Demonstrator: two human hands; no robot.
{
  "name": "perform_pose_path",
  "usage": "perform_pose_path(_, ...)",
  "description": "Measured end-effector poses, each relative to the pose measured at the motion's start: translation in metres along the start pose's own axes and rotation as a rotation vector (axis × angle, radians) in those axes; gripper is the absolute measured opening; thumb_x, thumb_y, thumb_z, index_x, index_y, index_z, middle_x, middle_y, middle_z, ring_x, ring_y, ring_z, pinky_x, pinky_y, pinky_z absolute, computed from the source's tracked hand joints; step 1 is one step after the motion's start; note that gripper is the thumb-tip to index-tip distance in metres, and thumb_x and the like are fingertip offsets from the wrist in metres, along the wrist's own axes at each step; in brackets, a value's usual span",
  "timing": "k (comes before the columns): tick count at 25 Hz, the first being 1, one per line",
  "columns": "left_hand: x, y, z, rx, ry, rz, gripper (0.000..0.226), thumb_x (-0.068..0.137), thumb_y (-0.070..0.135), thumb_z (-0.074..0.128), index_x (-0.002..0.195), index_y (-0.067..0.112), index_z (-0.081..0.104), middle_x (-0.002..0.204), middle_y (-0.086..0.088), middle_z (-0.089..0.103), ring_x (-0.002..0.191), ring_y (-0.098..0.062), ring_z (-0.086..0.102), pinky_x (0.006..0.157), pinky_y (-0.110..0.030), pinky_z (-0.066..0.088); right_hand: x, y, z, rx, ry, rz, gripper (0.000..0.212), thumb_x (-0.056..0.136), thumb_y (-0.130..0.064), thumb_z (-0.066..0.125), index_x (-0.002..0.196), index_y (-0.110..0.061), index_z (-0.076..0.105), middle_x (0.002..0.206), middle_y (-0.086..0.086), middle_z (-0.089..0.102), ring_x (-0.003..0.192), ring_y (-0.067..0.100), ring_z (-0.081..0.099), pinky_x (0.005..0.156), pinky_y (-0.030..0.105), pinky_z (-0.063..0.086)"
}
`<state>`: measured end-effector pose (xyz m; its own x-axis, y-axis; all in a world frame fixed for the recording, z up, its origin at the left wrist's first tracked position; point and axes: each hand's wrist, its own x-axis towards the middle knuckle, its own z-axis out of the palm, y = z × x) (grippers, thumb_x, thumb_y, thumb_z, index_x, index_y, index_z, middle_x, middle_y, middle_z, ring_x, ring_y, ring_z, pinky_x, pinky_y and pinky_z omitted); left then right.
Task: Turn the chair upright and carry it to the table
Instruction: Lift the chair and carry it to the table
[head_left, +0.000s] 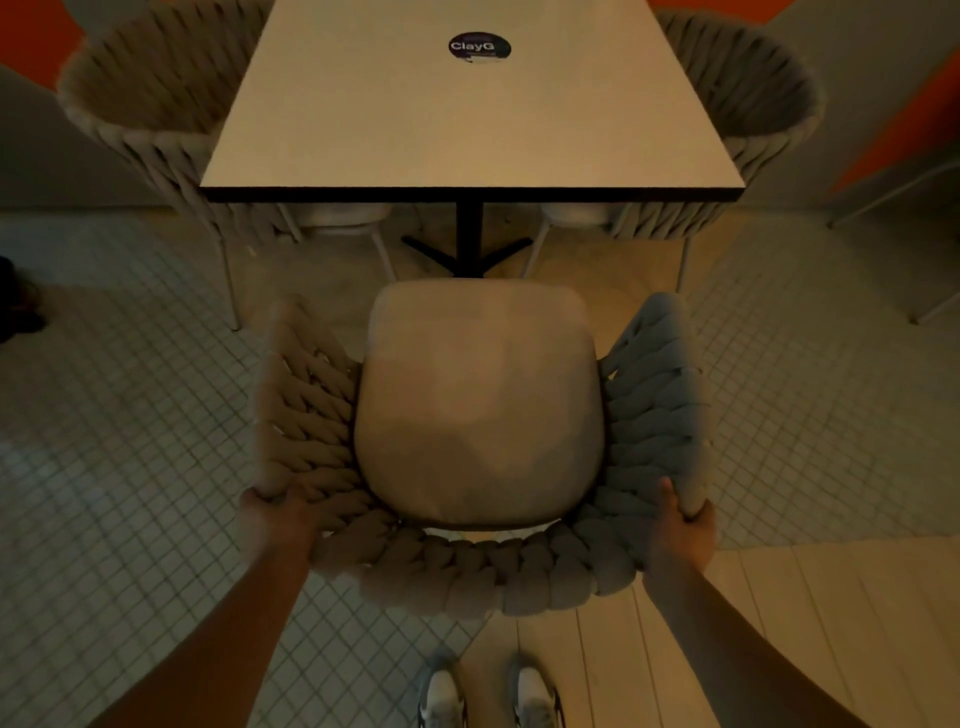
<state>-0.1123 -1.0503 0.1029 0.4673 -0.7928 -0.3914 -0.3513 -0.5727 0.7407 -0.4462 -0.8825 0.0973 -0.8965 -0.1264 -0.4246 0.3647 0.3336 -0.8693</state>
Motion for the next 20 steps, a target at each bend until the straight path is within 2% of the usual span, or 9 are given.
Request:
perform_pose_path(4, 0.015, 0.008, -0.004, -0.008, -0.060, 0.071, 0.053, 0.085, 0.039, 0.065, 0.122, 0.003, 0.051, 0.111, -0.020, 0.065, 0.095, -0.038, 0.062, 0.074, -0.046, 0.052, 0.017, -0.016, -0.002, 0.037, -0.115, -0.024, 0.051, 0.088, -0.035, 0.066, 0.132, -0.016, 0.048, 0.117, 0.008, 0.059, 0.101, 0.028, 0.059, 0.078, 0.034, 0.051)
perform_pose_path(6, 0.023, 0.012, 0.001, 0.013, -0.066, 0.097, 0.049, 0.088, 0.033, 0.062, 0.123, 0.002, 0.050, 0.112, -0.023, 0.064, 0.090, -0.035, 0.060, 0.067, -0.042, 0.048, 0.032, -0.020, 0.000, -0.006, -0.125, -0.042, 0.045, 0.090, -0.029, 0.064, 0.130, -0.016, 0.049, 0.118, 0.010, 0.059, 0.106, 0.032, 0.060, 0.085, 0.043, 0.053)
perform_pose_path(8, 0.024, 0.016, 0.006, 0.012, -0.048, 0.108, 0.045, 0.089, 0.027, 0.059, 0.124, 0.001, 0.050, 0.114, -0.024, 0.063, 0.094, -0.037, 0.060, 0.070, -0.044, 0.050, 0.039, -0.020, 0.002, -0.041, -0.102, -0.047, 0.044, 0.090, -0.029, 0.063, 0.130, -0.017, 0.050, 0.119, 0.011, 0.060, 0.109, 0.033, 0.060, 0.090, 0.048, 0.052)
perform_pose_path(11, 0.027, 0.021, 0.011, -0.009, -0.057, 0.125, 0.044, 0.090, 0.025, 0.058, 0.125, 0.000, 0.050, 0.117, -0.025, 0.062, 0.102, -0.041, 0.061, 0.082, -0.049, 0.051, 0.043, -0.023, 0.009, -0.041, -0.092, -0.054, 0.044, 0.090, -0.032, 0.063, 0.129, -0.017, 0.050, 0.120, 0.011, 0.060, 0.106, 0.031, 0.060, 0.088, 0.046, 0.053)
perform_pose_path(15, 0.036, 0.028, 0.018, -0.064, -0.062, 0.128, 0.041, 0.091, 0.022, 0.058, 0.124, 0.000, 0.049, 0.114, -0.021, 0.062, 0.093, -0.033, 0.059, 0.070, -0.040, 0.047, 0.051, -0.027, 0.020, -0.047, -0.095, -0.080, 0.042, 0.088, -0.033, 0.065, 0.126, -0.019, 0.053, 0.113, 0.007, 0.060, 0.098, 0.028, 0.059, 0.082, 0.038, 0.050)
perform_pose_path(18, 0.037, 0.024, 0.017, -0.054, -0.052, 0.147, 0.039, 0.090, 0.025, 0.060, 0.120, 0.000, 0.053, 0.109, -0.021, 0.064, 0.094, -0.036, 0.062, 0.072, -0.043, 0.050, 0.052, -0.026, 0.023, -0.088, -0.082, -0.087, 0.043, 0.087, -0.036, 0.065, 0.124, -0.019, 0.053, 0.114, 0.010, 0.062, 0.101, 0.031, 0.060, 0.085, 0.044, 0.053)
perform_pose_path(20, 0.037, 0.022, 0.016, -0.022, -0.048, 0.163, 0.039, 0.089, 0.027, 0.061, 0.117, 0.000, 0.055, 0.108, -0.021, 0.064, 0.089, -0.033, 0.060, 0.070, -0.042, 0.048, 0.053, -0.028, 0.023, -0.123, -0.076, -0.077, 0.045, 0.086, -0.039, 0.064, 0.125, -0.019, 0.052, 0.117, 0.013, 0.062, 0.104, 0.033, 0.060, 0.088, 0.050, 0.054)
